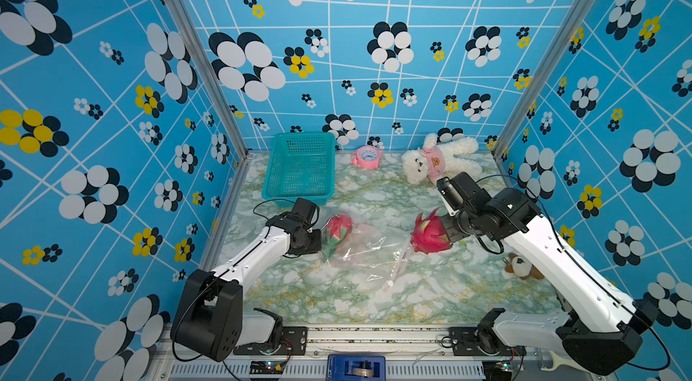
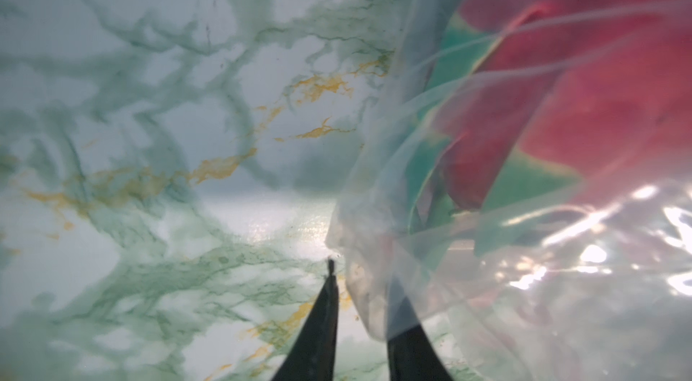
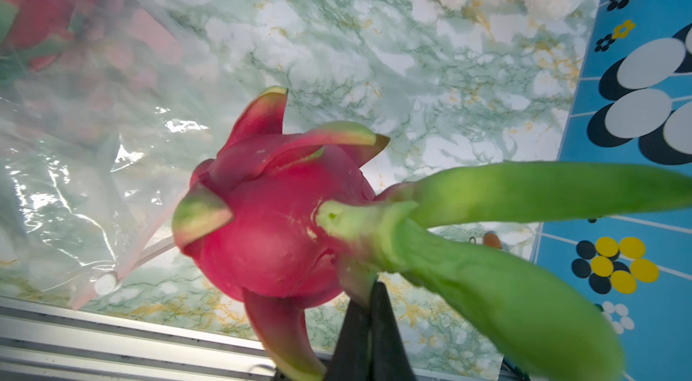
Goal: Open the zip-top bag and take out the dragon fruit
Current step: Pick up the dragon fruit from the zipper food storage bag.
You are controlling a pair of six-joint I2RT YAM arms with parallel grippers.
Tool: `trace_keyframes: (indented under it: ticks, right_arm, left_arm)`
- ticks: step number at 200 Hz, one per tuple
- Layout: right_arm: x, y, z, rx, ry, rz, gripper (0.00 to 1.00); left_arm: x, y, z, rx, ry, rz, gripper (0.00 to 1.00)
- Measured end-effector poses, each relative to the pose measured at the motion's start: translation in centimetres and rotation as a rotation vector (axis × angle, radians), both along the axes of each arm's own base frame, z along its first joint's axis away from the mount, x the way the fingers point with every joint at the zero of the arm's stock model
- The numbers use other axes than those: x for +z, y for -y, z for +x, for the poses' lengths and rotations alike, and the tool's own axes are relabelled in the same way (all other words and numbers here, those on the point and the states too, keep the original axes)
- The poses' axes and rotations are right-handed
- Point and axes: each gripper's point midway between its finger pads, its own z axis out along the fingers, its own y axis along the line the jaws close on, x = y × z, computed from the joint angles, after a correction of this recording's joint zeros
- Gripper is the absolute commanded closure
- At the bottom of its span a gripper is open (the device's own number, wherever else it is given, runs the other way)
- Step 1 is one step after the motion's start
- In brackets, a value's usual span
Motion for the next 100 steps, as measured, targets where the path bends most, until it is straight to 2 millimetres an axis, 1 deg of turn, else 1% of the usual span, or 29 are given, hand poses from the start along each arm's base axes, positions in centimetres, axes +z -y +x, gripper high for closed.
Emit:
trace_keyframes:
  ticks: [4, 17, 28, 47, 51, 53, 66, 70, 76, 80, 85, 88, 90, 100]
  right_arm:
    - [0.1, -0.1, 0.2, 0.004, 0.003, -0.010, 1.00]
    - [0.2, -0.5, 1.0, 0.027, 0.004, -0.049, 1.00]
    - [0.2, -1.0, 1.7, 0.050, -0.002, -0.078, 1.00]
    - [0.4, -2.2, 3.2, 0.079, 0.002, -0.102, 1.00]
    - [0.6, -2.5, 3.6, 0.087, 0.004, -0.105, 1.00]
    - [0.7, -2.8, 3.9, 0.091, 0.007, -0.103, 1.00]
    - [1.4, -3.9, 5.2, 0.108, 0.027, -0.099, 1.00]
    - [1.7, -4.2, 5.6, 0.112, 0.035, -0.095, 1.00]
    - [2.1, -4.8, 6.3, 0.118, 0.048, -0.088, 1.00]
    - [2.4, -5.2, 6.7, 0.122, 0.056, -0.083, 1.00]
    - [2.8, -5.8, 7.3, 0.129, 0.071, -0.076, 1.00]
    - [3.0, -6.1, 7.5, 0.132, 0.077, -0.072, 1.00]
    - [3.2, -6.4, 7.8, 0.136, 0.083, -0.069, 1.00]
    - [3.8, -7.5, 8.7, 0.148, 0.106, -0.054, 1.00]
  left_arm:
    - [0.1, 0.2, 0.0, 0.001, 0.003, -0.006, 0.51]
    - [0.8, 0.6, 0.1, 0.002, 0.024, -0.016, 0.46]
    - [1.7, 1.0, 0.2, -0.005, 0.055, -0.033, 0.41]
    - [4.6, 1.6, 0.8, -0.004, 0.143, -0.072, 0.38]
    - [5.0, 1.7, 0.9, -0.004, 0.155, -0.077, 0.37]
    - [5.7, 1.8, 1.0, -0.004, 0.175, -0.084, 0.37]
    - [7.6, 2.2, 1.4, 0.002, 0.229, -0.109, 0.34]
    - [8.2, 2.3, 1.4, 0.001, 0.245, -0.114, 0.27]
    - [9.0, 2.4, 1.5, 0.000, 0.268, -0.125, 0.24]
    - [9.5, 2.5, 1.4, 0.001, 0.281, -0.134, 0.14]
    - [10.2, 2.7, 1.4, -0.001, 0.304, -0.144, 0.10]
    - [10.6, 2.8, 1.3, -0.012, 0.318, -0.149, 0.02]
    - [10.8, 2.8, 1.3, -0.012, 0.326, -0.151, 0.00]
    - [12.1, 3.5, 1.2, -0.038, 0.376, -0.172, 0.01]
